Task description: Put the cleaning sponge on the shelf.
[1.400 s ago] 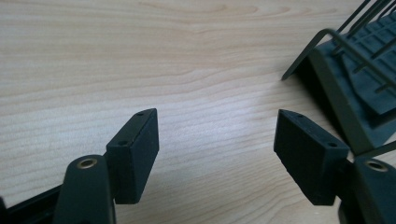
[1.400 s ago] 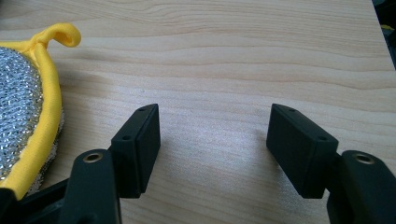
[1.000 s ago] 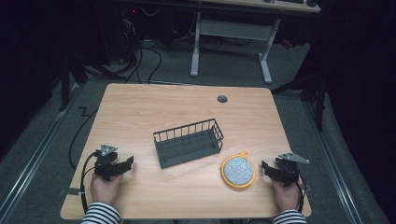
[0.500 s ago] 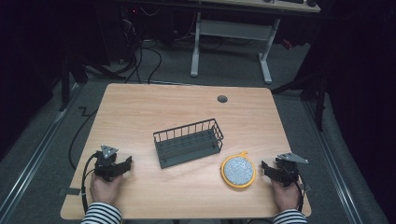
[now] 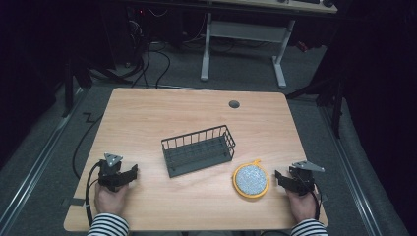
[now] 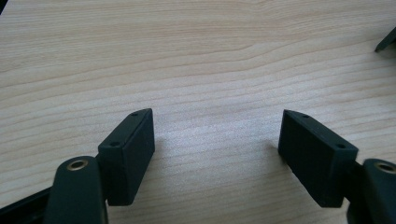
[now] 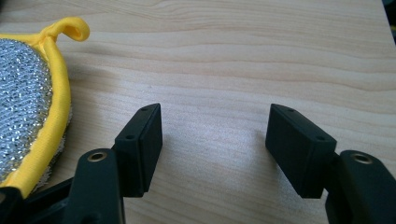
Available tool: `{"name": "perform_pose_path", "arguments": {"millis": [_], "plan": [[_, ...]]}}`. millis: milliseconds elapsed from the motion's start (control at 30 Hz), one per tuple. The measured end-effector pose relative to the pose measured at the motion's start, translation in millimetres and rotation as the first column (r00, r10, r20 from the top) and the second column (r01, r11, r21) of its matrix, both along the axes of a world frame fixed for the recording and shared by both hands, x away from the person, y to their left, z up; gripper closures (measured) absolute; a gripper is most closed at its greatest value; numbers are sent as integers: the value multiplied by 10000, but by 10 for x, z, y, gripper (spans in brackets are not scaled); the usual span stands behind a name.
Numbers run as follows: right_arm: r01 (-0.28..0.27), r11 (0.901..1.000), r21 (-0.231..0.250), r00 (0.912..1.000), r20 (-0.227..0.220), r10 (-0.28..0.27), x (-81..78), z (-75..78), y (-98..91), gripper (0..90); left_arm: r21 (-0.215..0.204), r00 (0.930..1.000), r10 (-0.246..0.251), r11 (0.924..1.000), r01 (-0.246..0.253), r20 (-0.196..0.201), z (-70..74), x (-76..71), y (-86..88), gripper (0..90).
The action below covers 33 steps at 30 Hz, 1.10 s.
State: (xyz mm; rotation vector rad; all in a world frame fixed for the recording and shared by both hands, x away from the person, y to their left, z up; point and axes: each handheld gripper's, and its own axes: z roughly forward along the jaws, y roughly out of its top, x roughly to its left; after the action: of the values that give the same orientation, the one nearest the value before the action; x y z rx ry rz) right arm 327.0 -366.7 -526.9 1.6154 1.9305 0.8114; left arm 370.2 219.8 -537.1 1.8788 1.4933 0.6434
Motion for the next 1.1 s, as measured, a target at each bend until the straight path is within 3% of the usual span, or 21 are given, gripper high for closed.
{"name": "perform_pose_path", "arguments": {"millis": [100,167,267,533,700,767,1100], "plan": [[-14,10000,67,9992,-395,16,11,40,7,390,-3,10000,55,10000,-55,3,0,-2,1,277],[-474,9989,-54,9962,-732,468,16,81,38,385,-13,9999,139,9999,-139,-17,1,-4,3,275],[-735,9969,-290,9937,-873,708,5,122,85,375,-14,9999,161,9999,-161,-1,0,-4,4,275],[-1267,9914,-342,9878,-957,1229,-42,266,167,360,-11,9998,219,9998,-219,-12,0,-4,4,271],[-1463,9892,-85,9840,-1041,1446,-57,366,219,357,14,9996,294,9996,-294,-27,0,-3,6,264],[-1547,9879,35,9763,-1524,1535,-32,401,280,355,31,9995,306,9995,-306,-36,1,-4,9,264],[-1894,9807,480,9604,-1990,1952,58,461,421,349,7,9994,340,9994,-340,-31,0,-5,9,264]]}}
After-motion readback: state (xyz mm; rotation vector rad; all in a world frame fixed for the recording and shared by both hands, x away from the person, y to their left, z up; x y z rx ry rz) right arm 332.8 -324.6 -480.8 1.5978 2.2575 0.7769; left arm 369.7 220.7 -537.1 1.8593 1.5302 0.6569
